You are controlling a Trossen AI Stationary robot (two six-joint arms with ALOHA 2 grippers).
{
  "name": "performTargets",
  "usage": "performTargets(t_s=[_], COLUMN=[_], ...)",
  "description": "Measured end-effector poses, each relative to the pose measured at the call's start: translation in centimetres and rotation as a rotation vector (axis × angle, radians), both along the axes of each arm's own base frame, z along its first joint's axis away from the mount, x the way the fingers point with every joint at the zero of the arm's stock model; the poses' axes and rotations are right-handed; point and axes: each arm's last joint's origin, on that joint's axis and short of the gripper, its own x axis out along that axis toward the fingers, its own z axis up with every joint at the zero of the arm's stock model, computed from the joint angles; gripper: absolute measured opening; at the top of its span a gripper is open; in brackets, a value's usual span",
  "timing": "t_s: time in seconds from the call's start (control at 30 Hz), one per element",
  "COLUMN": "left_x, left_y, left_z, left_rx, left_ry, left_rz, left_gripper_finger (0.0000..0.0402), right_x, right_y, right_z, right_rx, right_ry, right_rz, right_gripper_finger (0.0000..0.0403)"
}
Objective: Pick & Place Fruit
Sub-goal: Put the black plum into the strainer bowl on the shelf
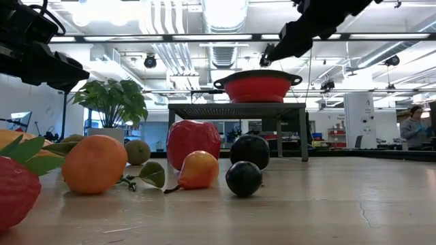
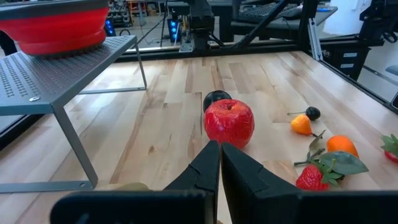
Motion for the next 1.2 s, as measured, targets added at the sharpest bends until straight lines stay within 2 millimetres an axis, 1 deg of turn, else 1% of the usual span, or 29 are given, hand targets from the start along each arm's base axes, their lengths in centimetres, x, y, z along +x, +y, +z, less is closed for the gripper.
performTargets(t_s=[0.23, 0.37, 0.5, 0.63, 0.73, 0.9, 1.0, 1.13, 1.2], left_x=[0.0, 0.0, 0.0, 0.0, 0.0, 0.0, 0.0, 0.0, 0.0], left_y=[0.0, 0.0, 0.0, 0.0, 0.0, 0.0, 0.0, 0.0, 0.0], left_z=[0.0, 0.0, 0.0, 0.0, 0.0, 0.0, 0.0, 0.0, 0.0], left_rx=[0.0, 0.0, 0.0, 0.0, 0.0, 0.0, 0.0, 0.0, 0.0], left_ry=[0.0, 0.0, 0.0, 0.0, 0.0, 0.0, 0.0, 0.0, 0.0], left_rz=[0.0, 0.0, 0.0, 0.0, 0.0, 0.0, 0.001, 0.0, 0.0], left_gripper_finger=[0.0021, 0.0021, 0.0021, 0.0021, 0.0021, 0.0021, 0.0021, 0.0021, 0.0021], right_x=[-0.1, 0.1, 1.0, 2.2, 3.1, 4.2, 4.9, 5.6, 6.0], right_y=[0.7, 0.9, 1.0, 1.7, 2.2, 2.2, 2.3, 2.3, 2.3], right_z=[-1.2, -2.4, -3.8, -5.7, -7.0, -9.1, -10.0, -11.1, -11.4], right_rx=[0.019, 0.022, 0.041, 0.039, 0.031, 0.016, 0.001, -0.043, -0.045], right_ry=[-0.054, -0.065, -0.039, -0.016, -0.014, 0.009, 0.027, 0.059, 0.063], right_rz=[0.014, 0.022, 0.005, 0.018, 0.033, 0.002, -0.019, -0.061, -0.064], right_gripper_finger=[0.032, 0.0337, 0.035, 0.0359, 0.0359, 0.0349, 0.035, 0.0362, 0.0367])
